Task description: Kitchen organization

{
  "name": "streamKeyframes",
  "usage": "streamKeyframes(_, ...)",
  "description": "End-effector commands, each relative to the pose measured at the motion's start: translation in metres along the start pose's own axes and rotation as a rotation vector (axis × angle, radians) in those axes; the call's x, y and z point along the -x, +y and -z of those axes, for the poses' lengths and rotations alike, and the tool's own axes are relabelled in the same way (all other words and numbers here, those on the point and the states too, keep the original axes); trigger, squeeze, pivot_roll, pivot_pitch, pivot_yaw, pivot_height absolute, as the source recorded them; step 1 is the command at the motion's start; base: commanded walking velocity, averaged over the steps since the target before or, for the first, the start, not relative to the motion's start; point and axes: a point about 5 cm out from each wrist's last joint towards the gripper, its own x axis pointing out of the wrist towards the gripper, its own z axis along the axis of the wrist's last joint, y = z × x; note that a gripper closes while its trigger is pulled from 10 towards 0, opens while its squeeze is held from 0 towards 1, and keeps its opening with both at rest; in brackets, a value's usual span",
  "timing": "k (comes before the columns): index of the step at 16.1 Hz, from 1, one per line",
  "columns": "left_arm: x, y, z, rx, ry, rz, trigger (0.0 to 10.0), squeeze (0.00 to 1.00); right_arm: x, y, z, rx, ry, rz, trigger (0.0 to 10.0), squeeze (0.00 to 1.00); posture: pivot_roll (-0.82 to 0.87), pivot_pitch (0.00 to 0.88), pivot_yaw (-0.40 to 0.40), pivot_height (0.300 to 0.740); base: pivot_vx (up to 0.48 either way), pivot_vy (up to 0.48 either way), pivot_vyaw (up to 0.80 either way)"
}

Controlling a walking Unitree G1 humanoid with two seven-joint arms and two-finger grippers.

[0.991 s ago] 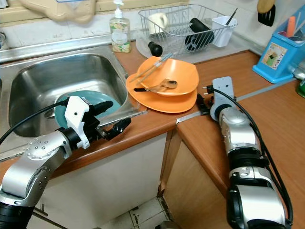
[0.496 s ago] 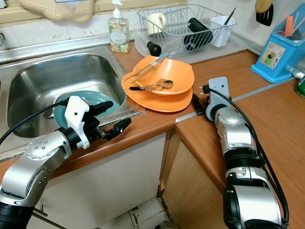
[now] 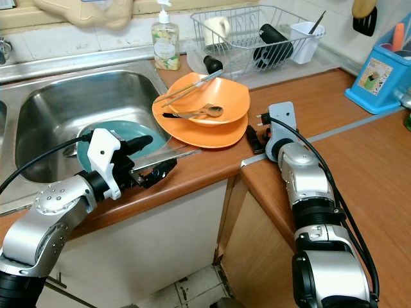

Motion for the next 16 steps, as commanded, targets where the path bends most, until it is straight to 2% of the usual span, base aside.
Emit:
streamKeyframes(1,0.000,0.003,-0.004,-0.017,-0.005,-0.011,10.0,0.00,-0.002,0.004,-0.013,0.008,-0.033,-0.017,10.0,0.00,-0.06,0.000,0.008,0.740,0.000,0.000,0.00)
streamKeyframes(5,-0.002,0.004,-0.004,-0.011,-0.009,-0.024,10.0,0.00,0.008,-0.013,-0.007,0.017,-0.026,0.038,10.0,0.00,-0.06,0.000,0.003,0.740,0.000,0.000,0.00)
streamKeyframes(6,-0.004,0.003,-0.004,0.021,-0.020,-0.020,10.0,0.20,0.014,-0.019,-0.004,0.022,-0.028,0.053,10.0,0.00,-0.06,0.000,0.003,0.740,0.000,0.000,0.00)
streamKeyframes(7,-0.006,0.002,-0.006,0.042,-0.037,-0.013,10.0,1.00,0.019,-0.023,-0.003,0.023,-0.035,0.061,10.0,0.00,-0.06,0.000,0.002,0.740,0.000,0.000,0.00)
streamKeyframes(8,-0.008,0.002,-0.008,0.038,-0.056,-0.016,10.0,1.00,0.022,-0.026,-0.002,0.025,-0.041,0.066,10.0,0.00,-0.07,0.000,0.003,0.740,0.000,0.000,0.00)
streamKeyframes(9,-0.012,0.004,-0.010,-0.006,-0.066,-0.038,10.0,1.00,0.029,-0.029,-0.002,0.022,-0.057,0.066,10.0,0.00,-0.07,0.000,0.002,0.740,0.000,0.000,0.00)
streamKeyframes(10,-0.016,0.006,-0.011,-0.014,-0.069,-0.041,10.0,0.41,0.035,-0.031,-0.003,0.023,-0.072,0.060,10.0,0.00,-0.07,0.000,0.002,0.740,0.000,0.000,0.00)
streamKeyframes(11,-0.021,0.009,-0.013,-0.006,-0.081,-0.040,10.0,0.00,0.043,-0.031,-0.004,0.034,-0.088,0.037,10.0,0.00,-0.06,0.000,-0.002,0.740,0.000,0.000,0.00)
streamKeyframes(12,-0.023,0.010,-0.013,0.001,-0.088,-0.039,10.0,0.00,0.046,-0.031,-0.005,0.040,-0.096,0.023,10.0,0.00,-0.07,0.000,-0.002,0.740,0.000,0.000,0.00)
streamKeyframes(14,-0.031,0.016,-0.017,0.008,-0.109,-0.029,10.0,0.00,0.068,-0.027,-0.010,0.114,-0.109,-0.080,10.0,0.00,-0.07,0.000,-0.002,0.740,0.000,0.000,0.00)
streamKeyframes(16,-0.034,0.018,-0.018,0.015,-0.112,-0.020,10.0,0.00,0.082,-0.024,-0.011,0.139,-0.100,-0.146,10.0,0.60,-0.08,0.000,0.000,0.740,0.000,0.000,0.00)
